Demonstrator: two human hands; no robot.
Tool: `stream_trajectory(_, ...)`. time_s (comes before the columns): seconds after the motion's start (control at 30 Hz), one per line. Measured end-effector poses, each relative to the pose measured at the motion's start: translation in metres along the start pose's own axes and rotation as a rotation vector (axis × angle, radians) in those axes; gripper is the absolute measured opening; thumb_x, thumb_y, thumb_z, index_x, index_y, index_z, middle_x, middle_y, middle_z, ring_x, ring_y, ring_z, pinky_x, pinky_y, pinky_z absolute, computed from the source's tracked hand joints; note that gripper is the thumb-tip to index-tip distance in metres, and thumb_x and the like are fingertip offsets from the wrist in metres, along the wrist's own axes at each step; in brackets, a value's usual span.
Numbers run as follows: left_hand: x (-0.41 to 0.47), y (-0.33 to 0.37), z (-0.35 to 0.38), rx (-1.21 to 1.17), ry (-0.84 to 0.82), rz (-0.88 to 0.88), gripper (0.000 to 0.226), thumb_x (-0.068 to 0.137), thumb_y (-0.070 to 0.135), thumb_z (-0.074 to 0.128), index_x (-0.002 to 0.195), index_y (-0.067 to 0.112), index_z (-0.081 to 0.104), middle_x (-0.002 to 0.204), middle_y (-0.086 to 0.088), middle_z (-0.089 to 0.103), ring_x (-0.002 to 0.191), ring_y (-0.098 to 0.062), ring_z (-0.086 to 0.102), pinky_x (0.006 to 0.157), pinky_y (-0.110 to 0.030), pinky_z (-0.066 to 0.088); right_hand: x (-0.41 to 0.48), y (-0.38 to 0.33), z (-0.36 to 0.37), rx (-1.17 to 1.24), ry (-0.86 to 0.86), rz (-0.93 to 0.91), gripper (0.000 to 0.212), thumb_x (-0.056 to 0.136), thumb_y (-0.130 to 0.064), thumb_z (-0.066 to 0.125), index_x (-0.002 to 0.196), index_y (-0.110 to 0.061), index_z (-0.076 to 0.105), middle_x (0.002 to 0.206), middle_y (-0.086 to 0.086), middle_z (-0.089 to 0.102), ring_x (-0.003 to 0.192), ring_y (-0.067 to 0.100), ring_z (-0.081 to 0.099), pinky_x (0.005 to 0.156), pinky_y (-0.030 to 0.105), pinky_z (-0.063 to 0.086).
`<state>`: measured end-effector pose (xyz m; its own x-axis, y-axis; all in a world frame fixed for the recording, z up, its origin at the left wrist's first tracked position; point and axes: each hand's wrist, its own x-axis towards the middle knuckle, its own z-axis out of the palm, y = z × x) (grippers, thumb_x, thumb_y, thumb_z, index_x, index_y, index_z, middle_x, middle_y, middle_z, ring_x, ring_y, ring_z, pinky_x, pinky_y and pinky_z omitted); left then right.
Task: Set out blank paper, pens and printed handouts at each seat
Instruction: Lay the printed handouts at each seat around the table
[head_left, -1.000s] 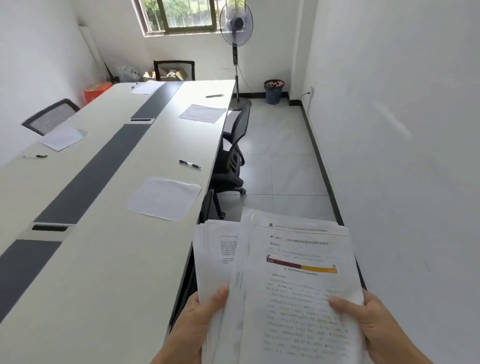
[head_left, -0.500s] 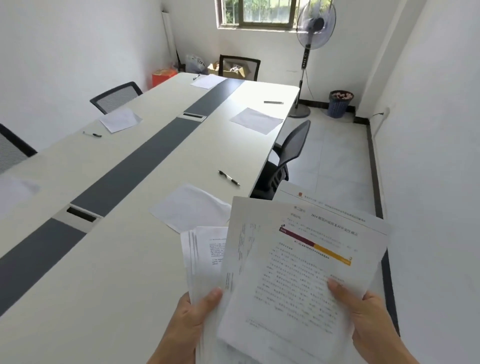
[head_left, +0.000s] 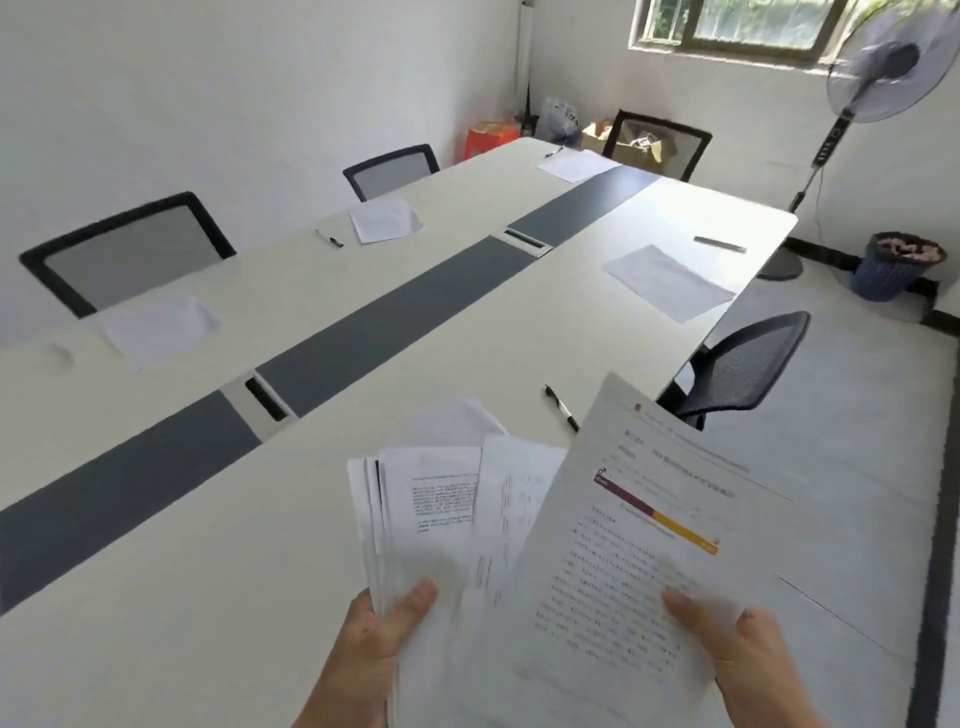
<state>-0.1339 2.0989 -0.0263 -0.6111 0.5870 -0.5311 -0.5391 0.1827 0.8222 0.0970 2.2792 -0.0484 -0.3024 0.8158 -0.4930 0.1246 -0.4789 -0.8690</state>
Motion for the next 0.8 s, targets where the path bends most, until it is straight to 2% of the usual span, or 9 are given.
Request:
stream_trajectory(0.1,0.0,0.004,-0.004,-0.084,0.177,0.006,0.028,0.076,0.01,0.073,0.098,-0.006,0.069,0.093,-0.026,0.073,0.086,-0.041,0.071,0.073,-0.043,0.06,0.052,-0.024,0.021,-0.058,-0.162,0.011,0.02,0.081,-0.002,0.068,0.098,0.009,0.071,0.095,0.021,0.075,0.088,0.037,0.073,0.083,0.042,0.053)
stream_trajectory(0.2,-0.007,0.01,-0.01,-0.126,0.391,0.071,0.041,0.061,0.017,0.077,0.097,-0.002,0.07,0.088,-0.021,0.075,0.083,-0.035,0.073,0.08,-0.04,0.055,0.102,-0.045,0.052,-0.098,-0.363,0.075,0.021,0.088,0.004,0.06,0.107,0.008,0.067,0.102,0.021,0.074,0.095,0.04,0.07,0.085,0.047,0.054)
stream_trajectory(0.27,-0.017,0.01,-0.01,-0.201,0.505,0.094,0.039,0.061,0.011,0.078,0.098,-0.002,0.07,0.09,-0.023,0.074,0.085,-0.038,0.071,0.084,-0.042,0.053,0.132,-0.054,0.078,-0.137,-0.478,0.12,0.021,0.088,0.004,0.059,0.108,0.004,0.066,0.103,0.018,0.075,0.093,0.038,0.072,0.08,0.047,0.058)
stream_trajectory(0.37,-0.037,0.006,-0.008,-0.329,0.641,0.118,0.022,0.083,0.01,0.064,0.102,0.0,0.068,0.094,-0.021,0.074,0.088,-0.037,0.07,0.082,-0.044,0.052,0.164,-0.062,0.126,-0.195,-0.662,0.193,0.022,0.086,0.004,0.061,0.107,0.0,0.067,0.102,0.014,0.076,0.087,0.031,0.074,0.069,0.04,0.062)
stream_trajectory(0.47,-0.062,-0.002,-0.013,-0.427,0.803,0.134,0.028,0.082,0.01,0.063,0.108,0.0,0.066,0.101,-0.023,0.072,0.096,-0.039,0.068,0.09,-0.048,0.05,0.179,-0.059,0.183,-0.198,-0.86,0.27,0.038,0.077,-0.004,0.069,0.115,-0.004,0.066,0.112,0.01,0.074,0.101,0.031,0.07,0.081,0.042,0.058)
stream_trajectory(0.53,-0.078,-0.009,-0.016,-0.464,0.888,0.145,0.03,0.08,0.011,0.064,0.107,-0.001,0.067,0.098,-0.023,0.073,0.091,-0.037,0.069,0.087,-0.046,0.051,0.182,-0.047,0.217,-0.217,-0.952,0.328,0.045,0.076,-0.008,0.07,0.12,-0.006,0.064,0.117,0.01,0.072,0.106,0.03,0.069,0.088,0.043,0.055)
stream_trajectory(0.6,-0.093,-0.016,-0.019,-0.503,0.953,0.151,0.026,0.083,0.01,0.062,0.107,-0.001,0.066,0.096,-0.021,0.074,0.085,-0.034,0.071,0.076,-0.041,0.054,0.185,-0.02,0.247,-0.312,-0.973,0.366,0.041,0.078,-0.003,0.068,0.119,-0.003,0.064,0.113,0.012,0.073,0.098,0.03,0.071,0.08,0.039,0.058)
stream_trajectory(0.7,-0.111,-0.025,-0.023,-0.55,1.009,0.173,0.017,0.087,0.005,0.059,0.102,0.0,0.066,0.087,-0.015,0.076,0.071,-0.027,0.074,0.054,-0.032,0.058,0.188,0.034,0.277,-0.61,-0.843,0.366,0.039,0.077,0.006,0.071,0.115,0.008,0.063,0.102,0.019,0.07,0.081,0.032,0.067,0.066,0.036,0.055)
stream_trajectory(0.8,-0.126,-0.027,-0.031,-0.566,1.034,0.191,0.015,0.089,0.003,0.056,0.1,0.0,0.066,0.081,-0.013,0.077,0.063,-0.023,0.074,0.047,-0.027,0.056,0.177,0.072,0.289,-0.86,-0.671,0.306,0.026,0.078,0.007,0.07,0.102,0.008,0.062,0.104,0.023,0.065,0.088,0.036,0.063,0.072,0.041,0.053)
